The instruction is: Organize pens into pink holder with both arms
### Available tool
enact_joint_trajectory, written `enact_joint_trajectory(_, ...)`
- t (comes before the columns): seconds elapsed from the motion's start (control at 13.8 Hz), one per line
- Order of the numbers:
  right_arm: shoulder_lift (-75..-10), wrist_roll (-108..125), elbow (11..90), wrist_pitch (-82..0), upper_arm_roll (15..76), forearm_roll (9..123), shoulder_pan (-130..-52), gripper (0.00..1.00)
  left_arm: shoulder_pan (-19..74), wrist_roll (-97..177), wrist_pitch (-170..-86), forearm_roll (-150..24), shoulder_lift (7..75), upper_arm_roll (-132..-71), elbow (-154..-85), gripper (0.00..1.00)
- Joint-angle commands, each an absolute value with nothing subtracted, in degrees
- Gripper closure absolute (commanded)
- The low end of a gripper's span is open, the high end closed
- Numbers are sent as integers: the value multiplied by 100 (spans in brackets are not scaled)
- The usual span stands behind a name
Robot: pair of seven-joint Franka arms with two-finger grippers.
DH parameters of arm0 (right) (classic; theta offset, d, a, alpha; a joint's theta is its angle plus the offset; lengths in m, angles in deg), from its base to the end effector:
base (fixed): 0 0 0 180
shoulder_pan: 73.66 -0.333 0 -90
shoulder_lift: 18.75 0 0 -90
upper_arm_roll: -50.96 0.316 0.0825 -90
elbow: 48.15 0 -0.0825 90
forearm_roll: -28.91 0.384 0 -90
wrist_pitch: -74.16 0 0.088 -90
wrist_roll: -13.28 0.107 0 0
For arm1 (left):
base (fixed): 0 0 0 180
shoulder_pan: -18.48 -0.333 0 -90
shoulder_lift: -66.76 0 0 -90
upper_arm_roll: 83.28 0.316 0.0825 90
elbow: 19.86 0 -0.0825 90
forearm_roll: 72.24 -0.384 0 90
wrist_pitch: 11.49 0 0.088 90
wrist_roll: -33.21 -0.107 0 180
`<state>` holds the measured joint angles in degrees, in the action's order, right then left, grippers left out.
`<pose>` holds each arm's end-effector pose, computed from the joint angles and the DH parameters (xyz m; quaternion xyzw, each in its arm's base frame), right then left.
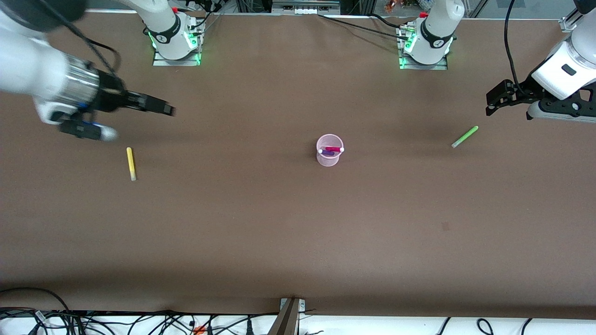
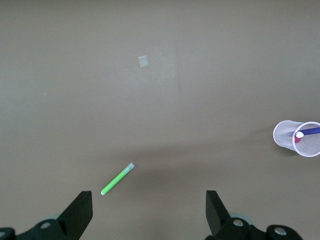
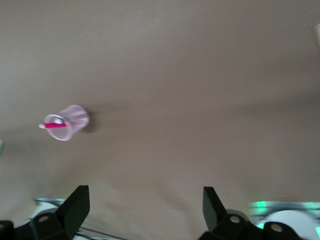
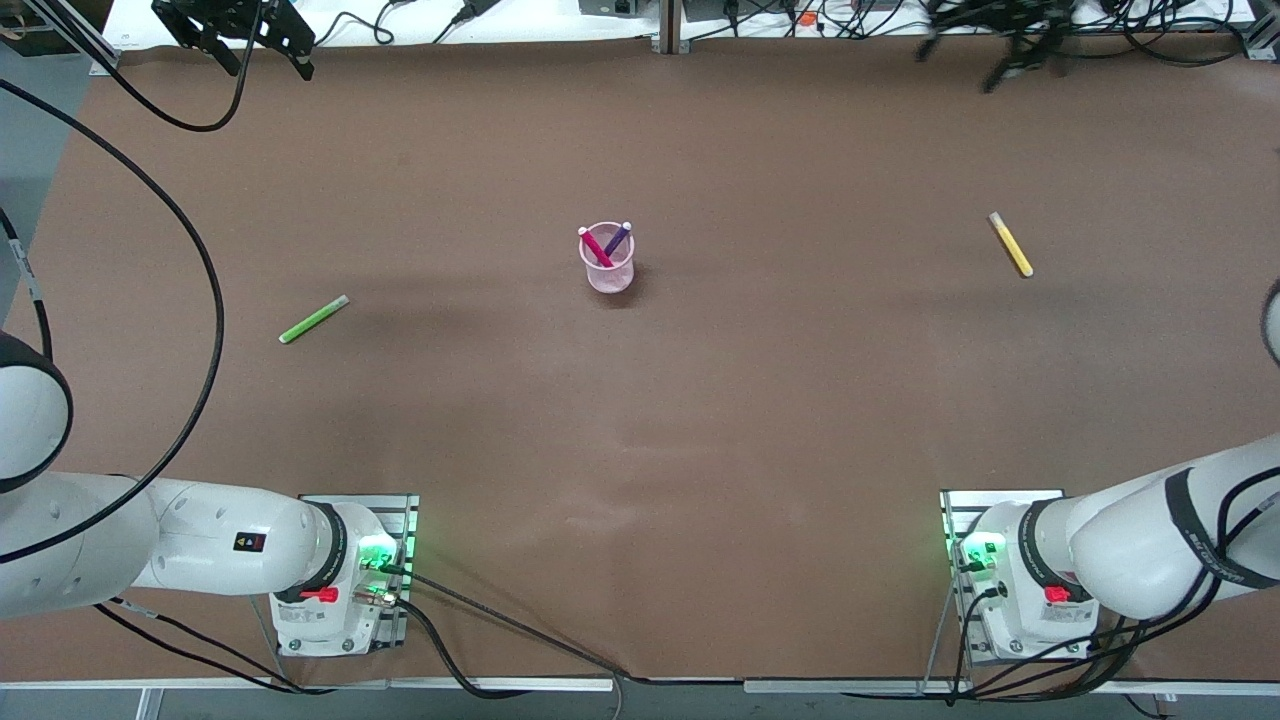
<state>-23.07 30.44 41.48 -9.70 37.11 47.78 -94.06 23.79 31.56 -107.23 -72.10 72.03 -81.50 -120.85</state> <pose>0.5541 0.1062 0.5837 -0.9802 0.0881 0.1158 0.1341 0.5305 -0.0323 0.5921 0.9990 -0.0451 0.0001 0.0026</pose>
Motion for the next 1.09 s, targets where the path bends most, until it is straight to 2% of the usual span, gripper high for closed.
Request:
enact_joint_trajectory(0.0, -1823, 2183, 4378, -863, 4584, 3836, -8546, 0, 2402, 3040, -10598, -7224, 7274, -8152, -12129, 0)
enact_joint_trajectory(0.15, -1752, 2075, 4326, -880, 4945, 3237, -8272, 0, 2393, 3031, -10554, -7224, 7291, -8152, -12120, 0)
enact_joint_trajectory(0.29, -1848, 1840, 4151, -916, 4990, 2762, -8218, 0, 2393, 3049, -10554, -7224, 7309, -8152, -12138, 0)
enact_joint_trajectory(0.51, -2015, 1723, 3825, -863, 4981, 2742, -8253, 0, 2341, 3049, -10571, -7232, 7326, -8415, -12296, 0)
enact_joint_trajectory(1.02, -2006, 1785, 3798, -933, 4999, 2759, -8271, 0, 2060, 3137, -10633, -7557, 7353, -8416, -12226, 0)
